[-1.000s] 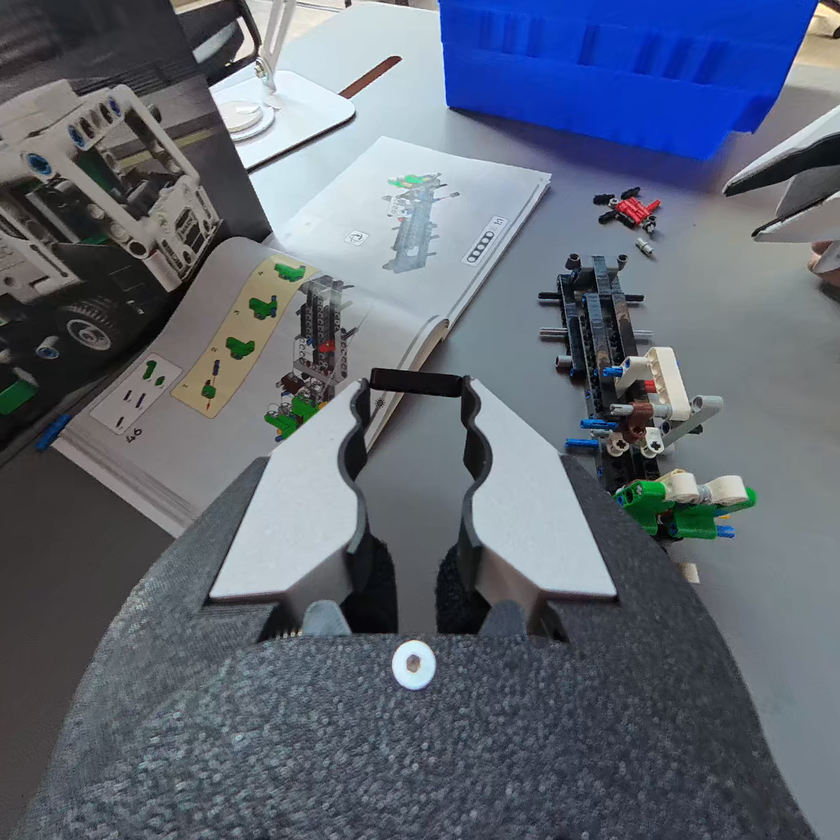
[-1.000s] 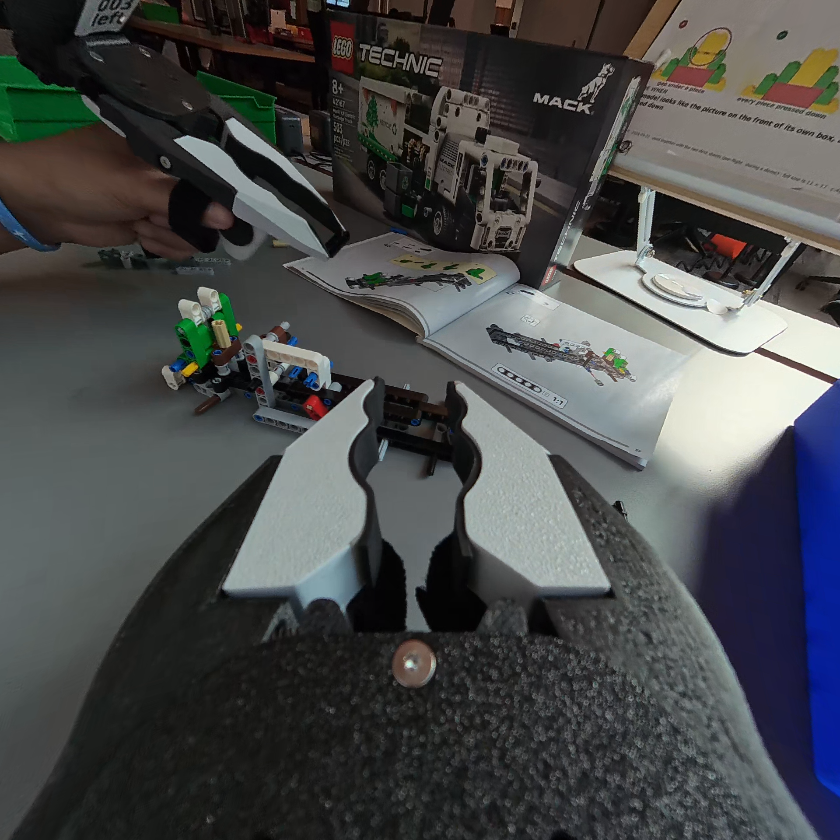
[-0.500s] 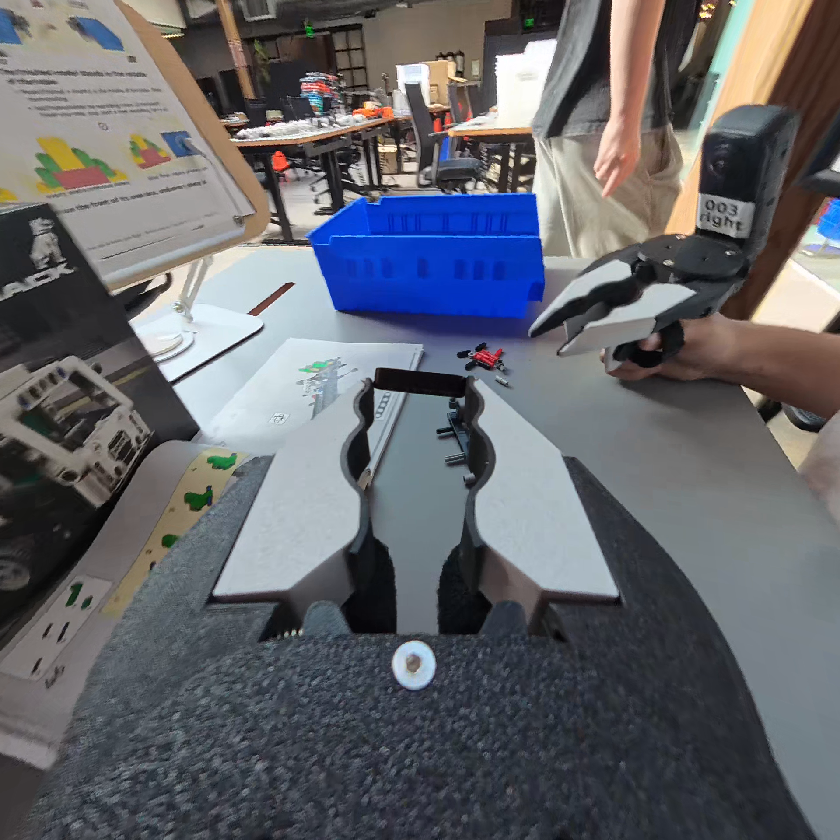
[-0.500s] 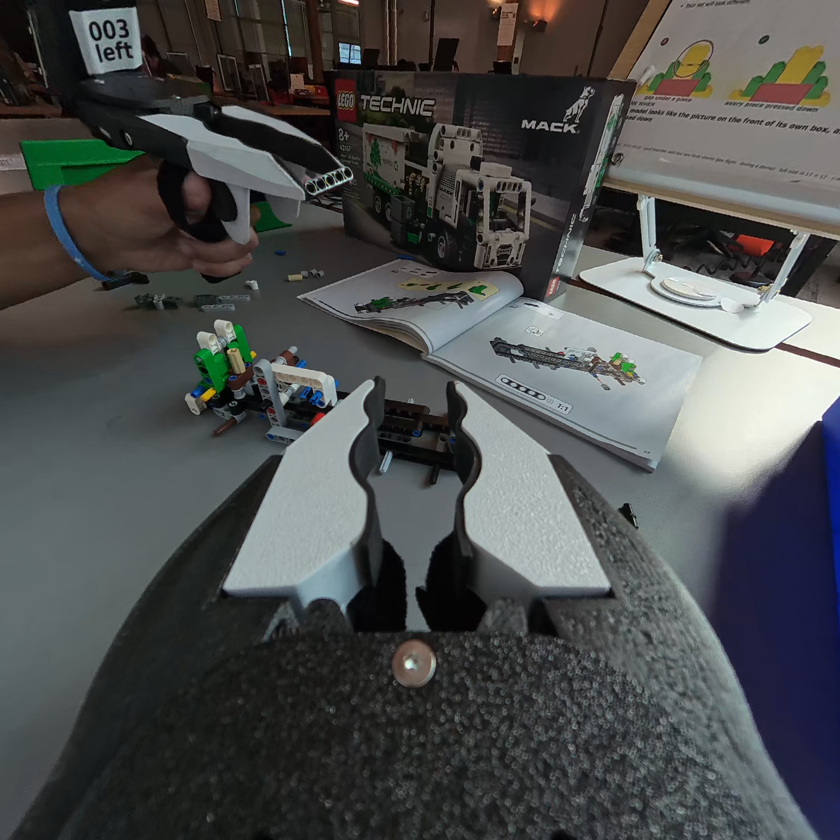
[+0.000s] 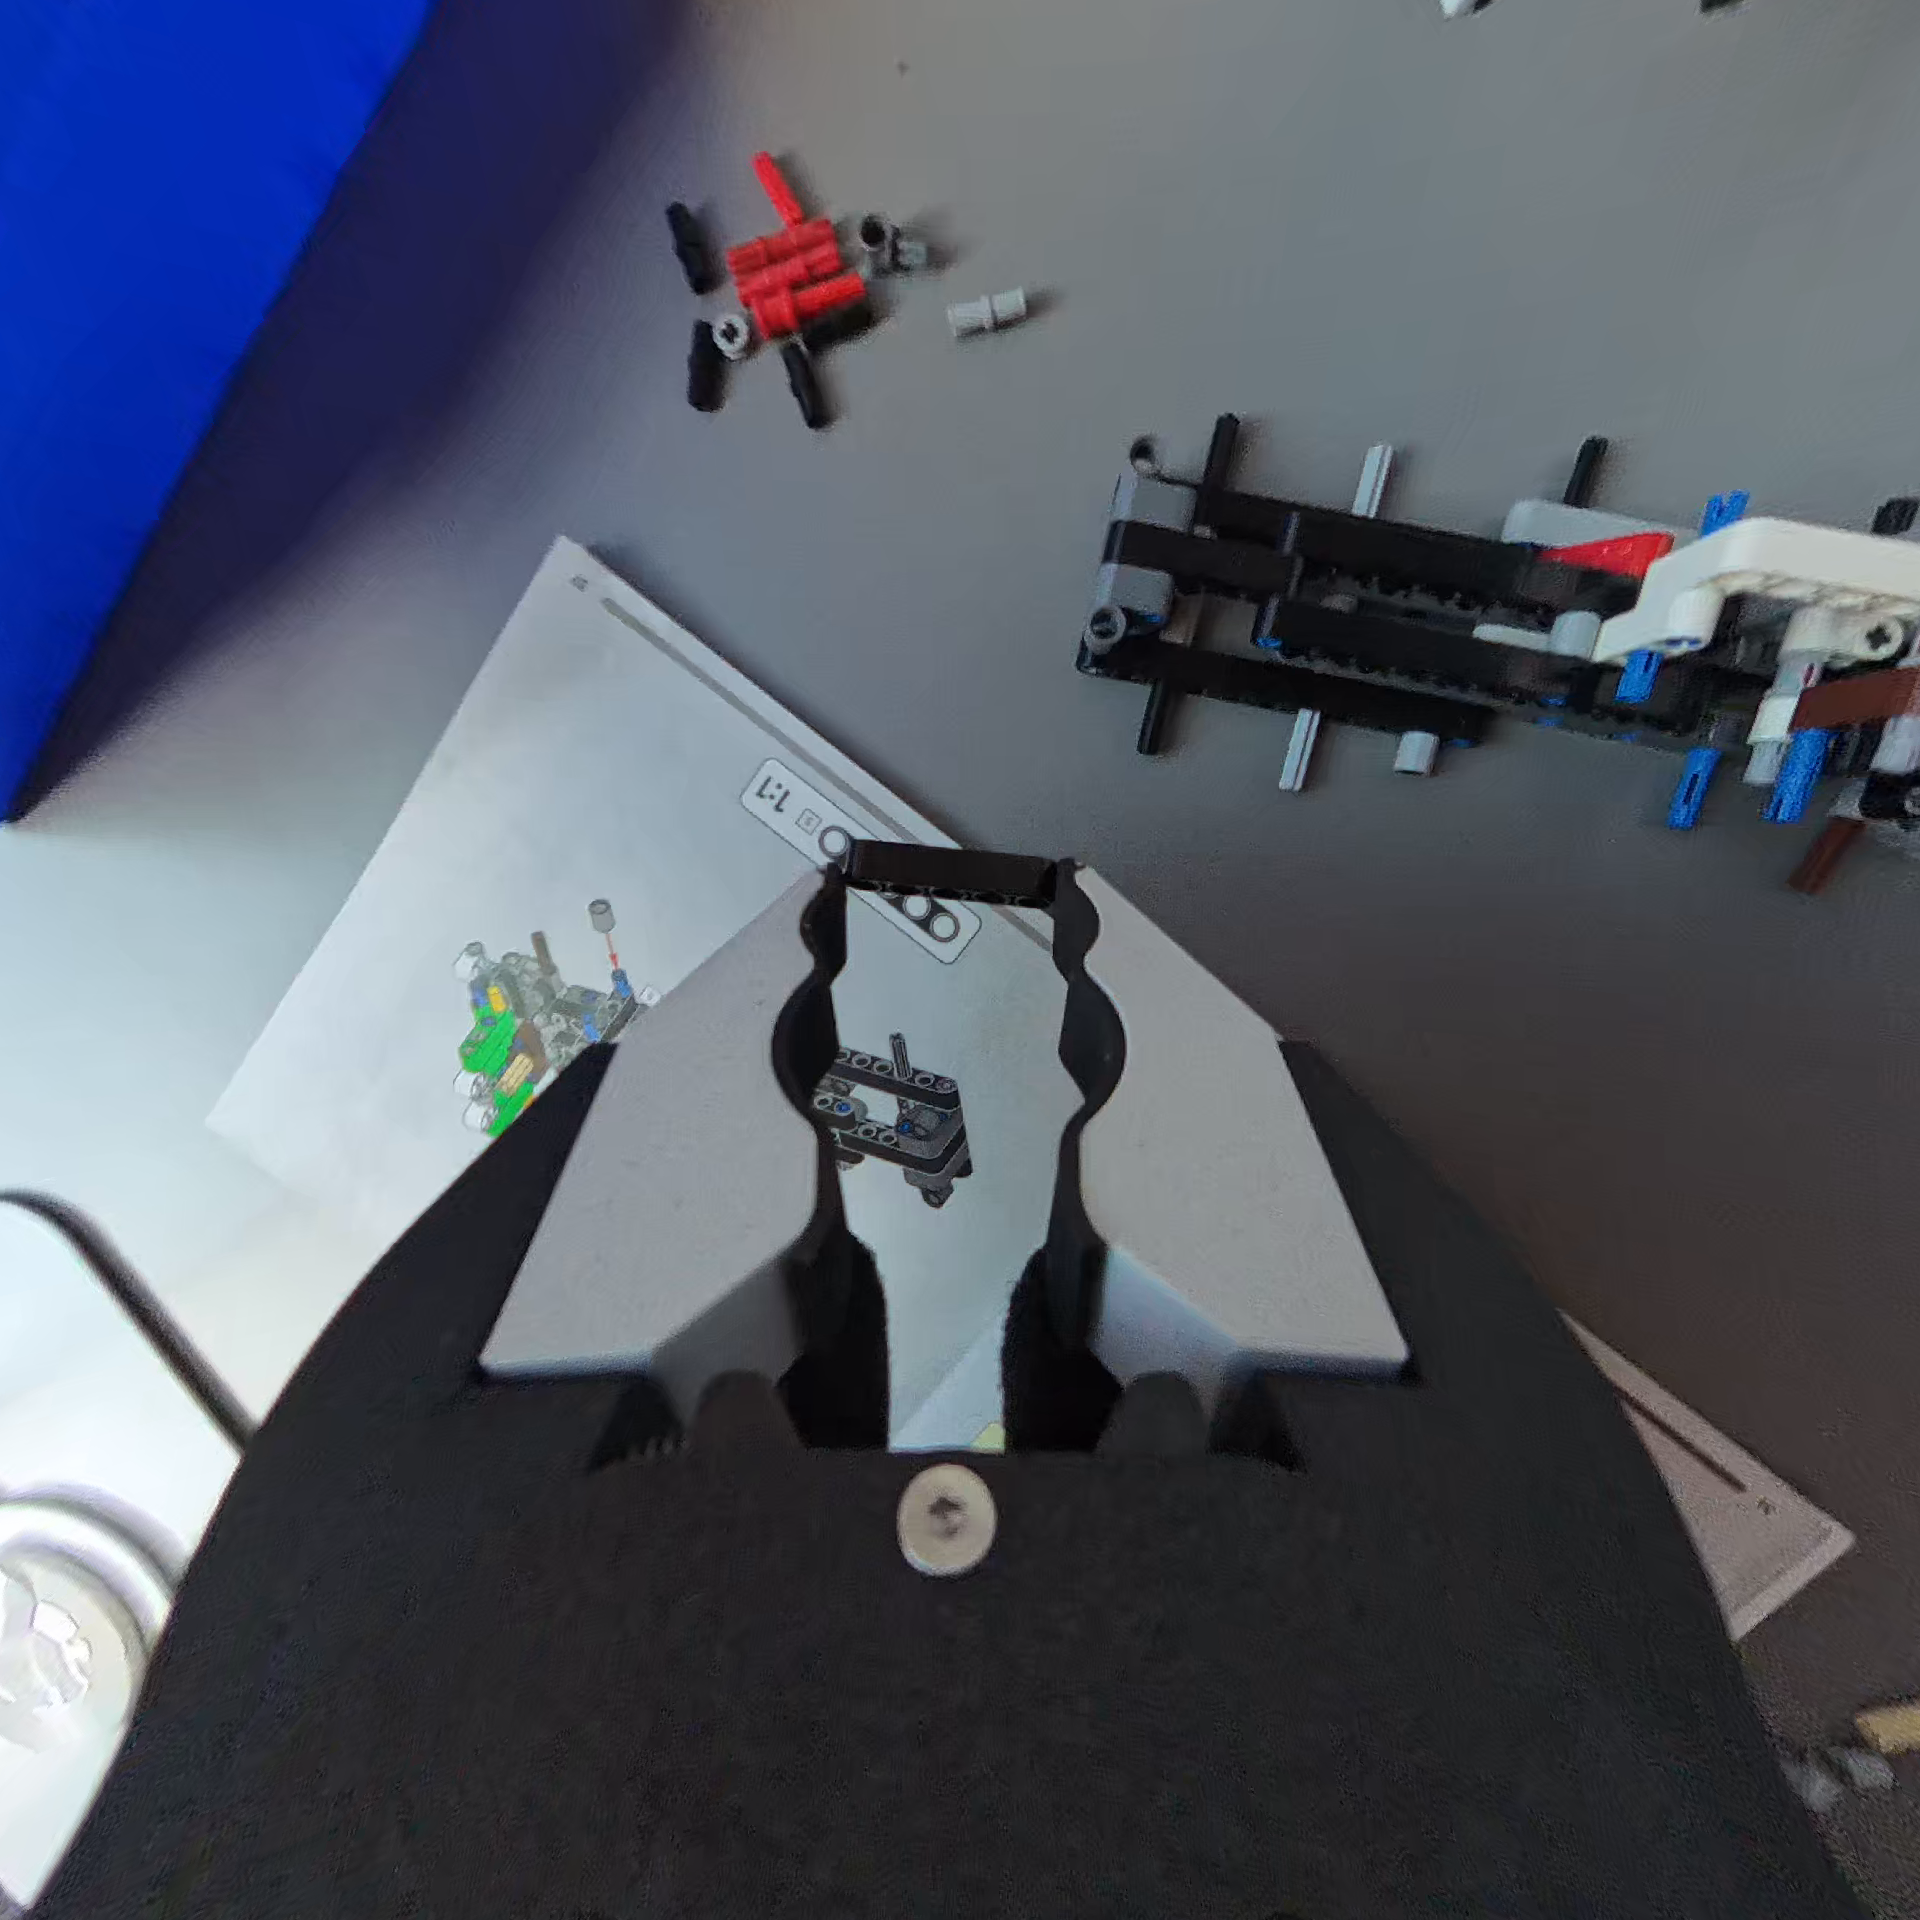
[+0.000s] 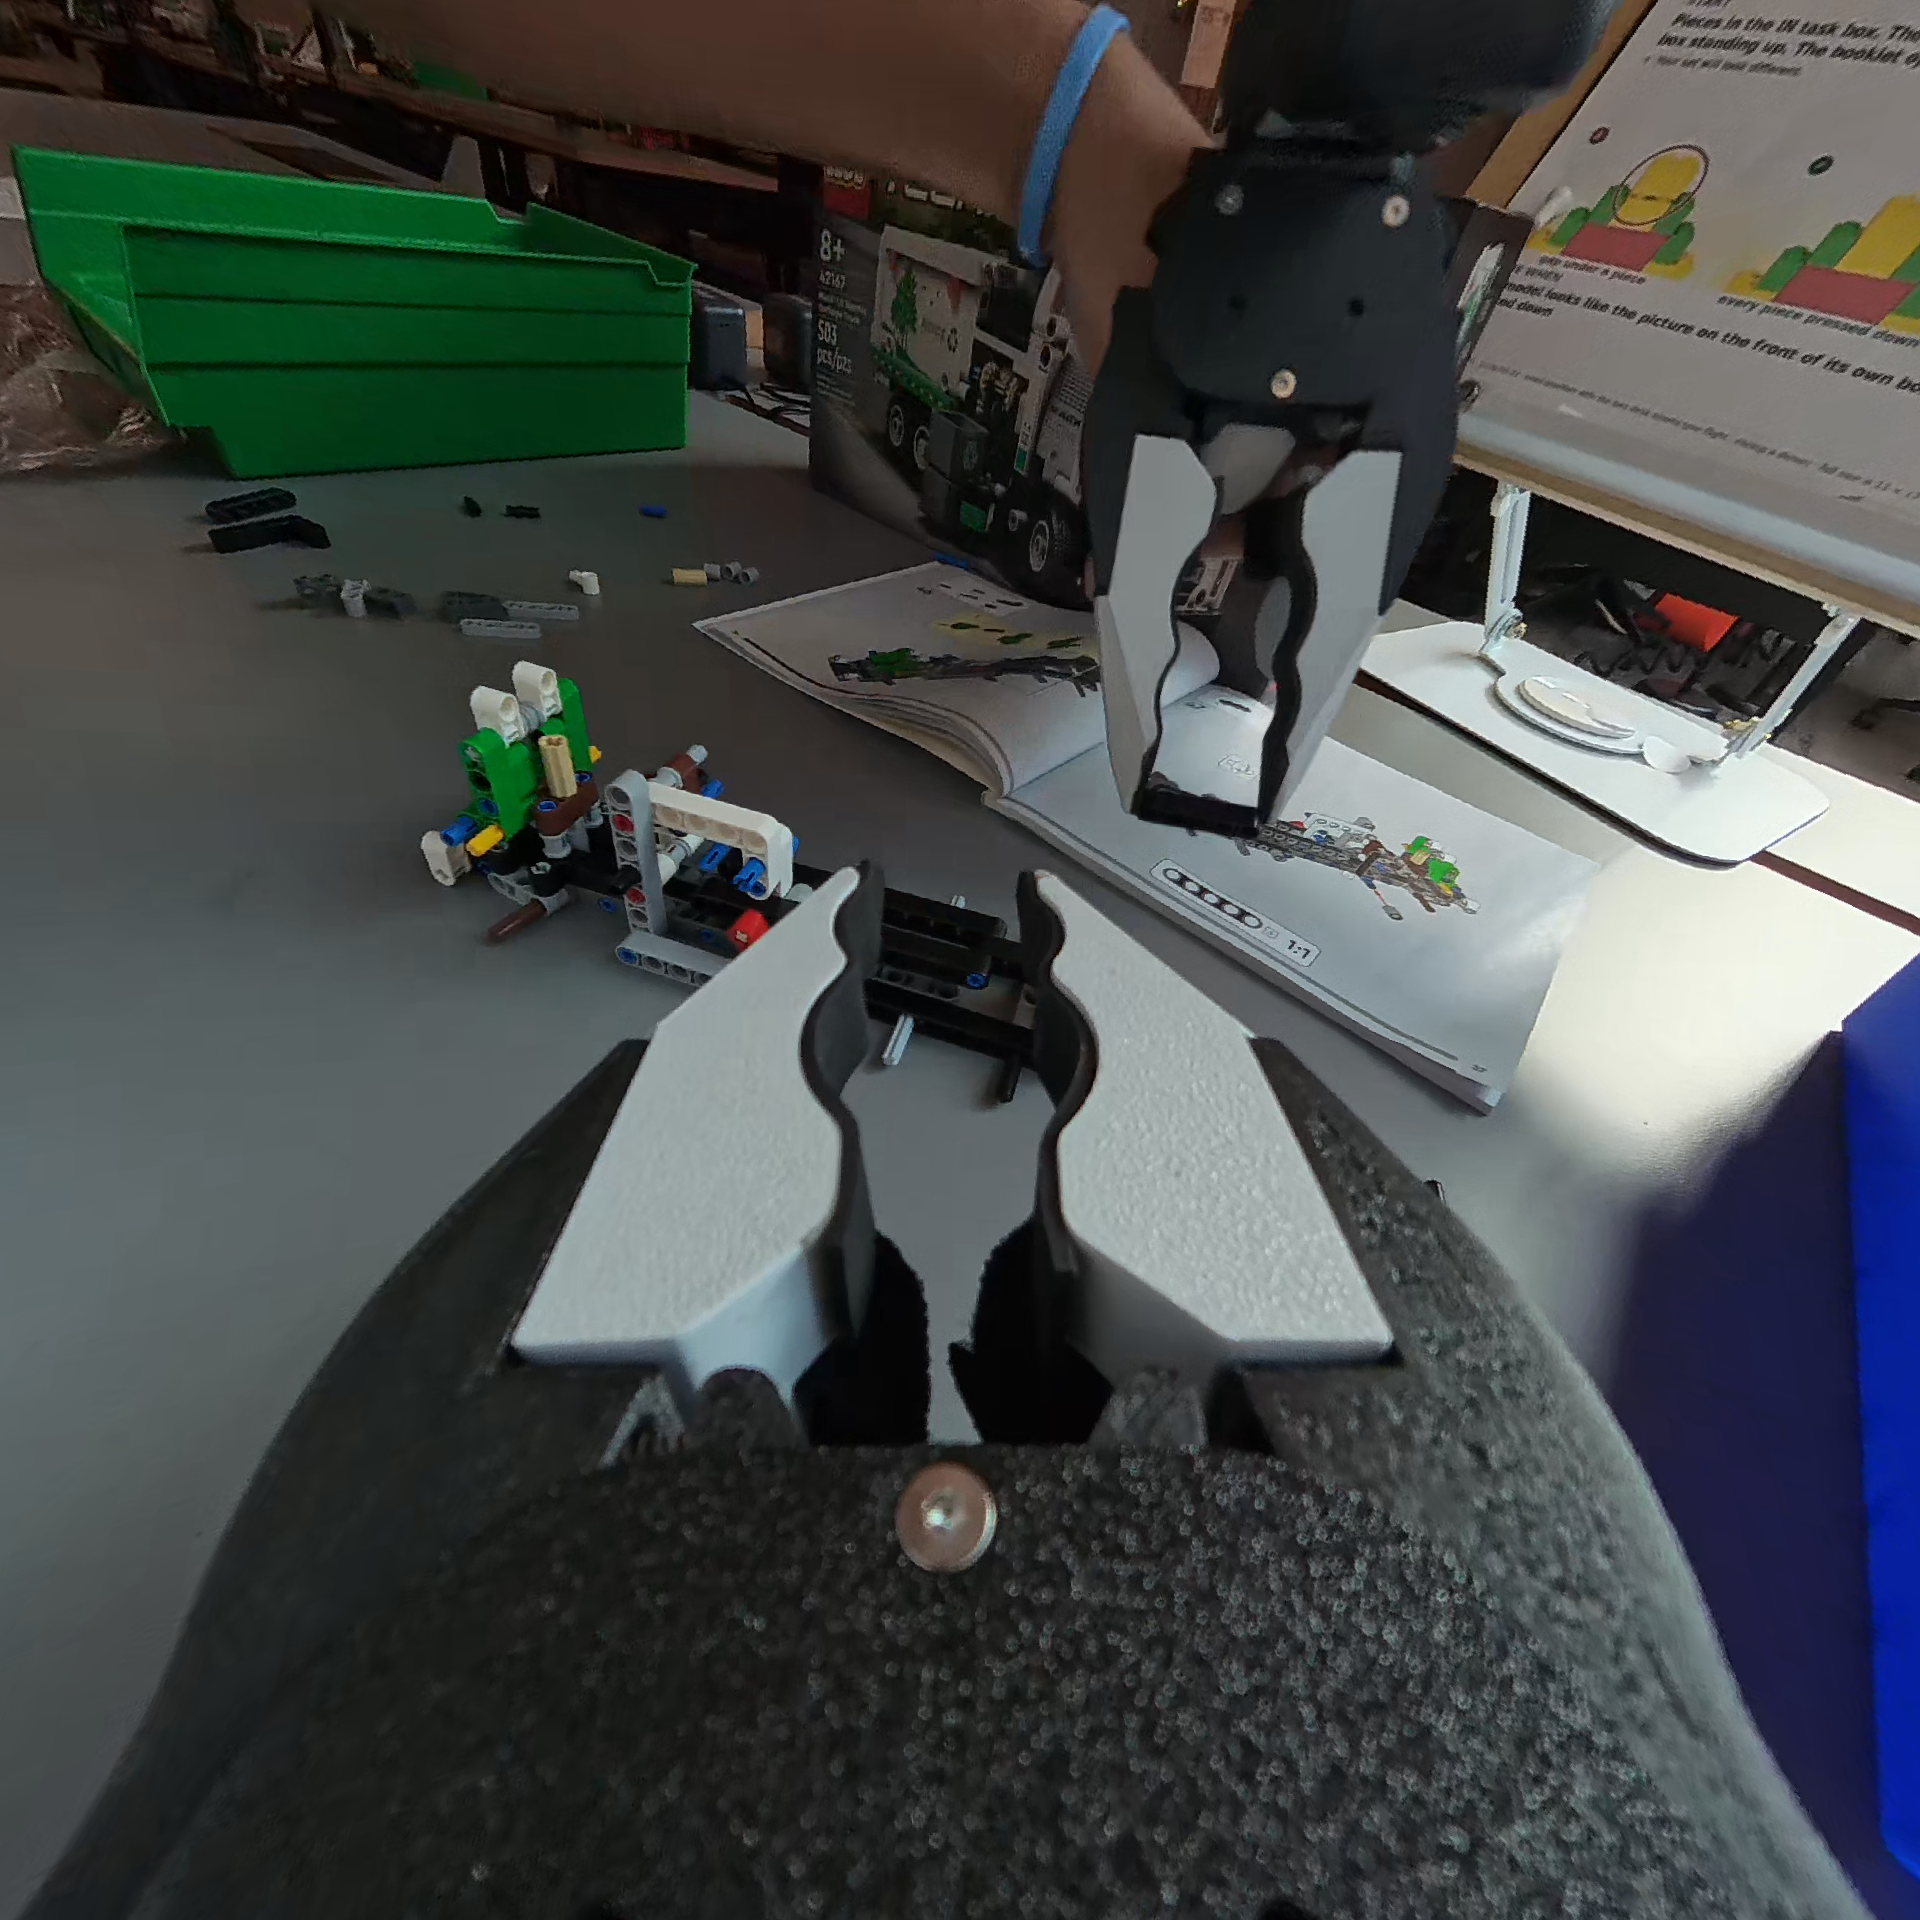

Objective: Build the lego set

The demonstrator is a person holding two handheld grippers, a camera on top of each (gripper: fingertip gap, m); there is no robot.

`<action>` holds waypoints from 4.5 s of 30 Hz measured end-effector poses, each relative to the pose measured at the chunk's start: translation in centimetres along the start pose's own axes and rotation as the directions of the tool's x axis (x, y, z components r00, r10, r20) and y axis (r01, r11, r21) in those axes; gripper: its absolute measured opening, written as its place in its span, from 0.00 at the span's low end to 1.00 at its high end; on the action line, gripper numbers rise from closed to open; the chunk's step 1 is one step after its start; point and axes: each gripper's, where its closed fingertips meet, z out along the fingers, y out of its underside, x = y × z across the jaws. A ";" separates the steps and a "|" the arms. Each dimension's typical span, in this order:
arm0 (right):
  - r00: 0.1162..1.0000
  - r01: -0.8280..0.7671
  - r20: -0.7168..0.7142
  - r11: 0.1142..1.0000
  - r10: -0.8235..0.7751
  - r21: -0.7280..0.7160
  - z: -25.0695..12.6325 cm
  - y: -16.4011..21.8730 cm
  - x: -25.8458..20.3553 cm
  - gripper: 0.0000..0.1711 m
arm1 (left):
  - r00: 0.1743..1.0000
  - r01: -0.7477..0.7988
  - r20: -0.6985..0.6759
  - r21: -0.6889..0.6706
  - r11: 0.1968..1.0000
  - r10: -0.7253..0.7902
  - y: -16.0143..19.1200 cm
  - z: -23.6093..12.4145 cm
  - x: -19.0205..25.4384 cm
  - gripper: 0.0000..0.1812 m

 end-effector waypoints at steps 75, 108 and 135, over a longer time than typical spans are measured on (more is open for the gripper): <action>0.980 -0.157 -0.092 0.973 0.174 0.170 -2.2 -1.5 3.2 0.09 | 0.986 0.158 -0.036 -0.152 0.976 -0.165 -11.1 5.0 18.1 0.21; 0.987 -0.129 -0.075 0.981 0.140 0.142 -1.8 -1.4 2.6 0.09 | 0.165 0.431 0.400 0.793 0.430 -0.902 -4.4 -7.1 23.1 0.25; 0.977 -0.190 -0.074 0.974 0.200 0.124 -1.6 -1.0 3.2 0.10 | -0.159 0.563 0.451 0.772 0.295 -0.878 3.8 -4.7 25.6 0.18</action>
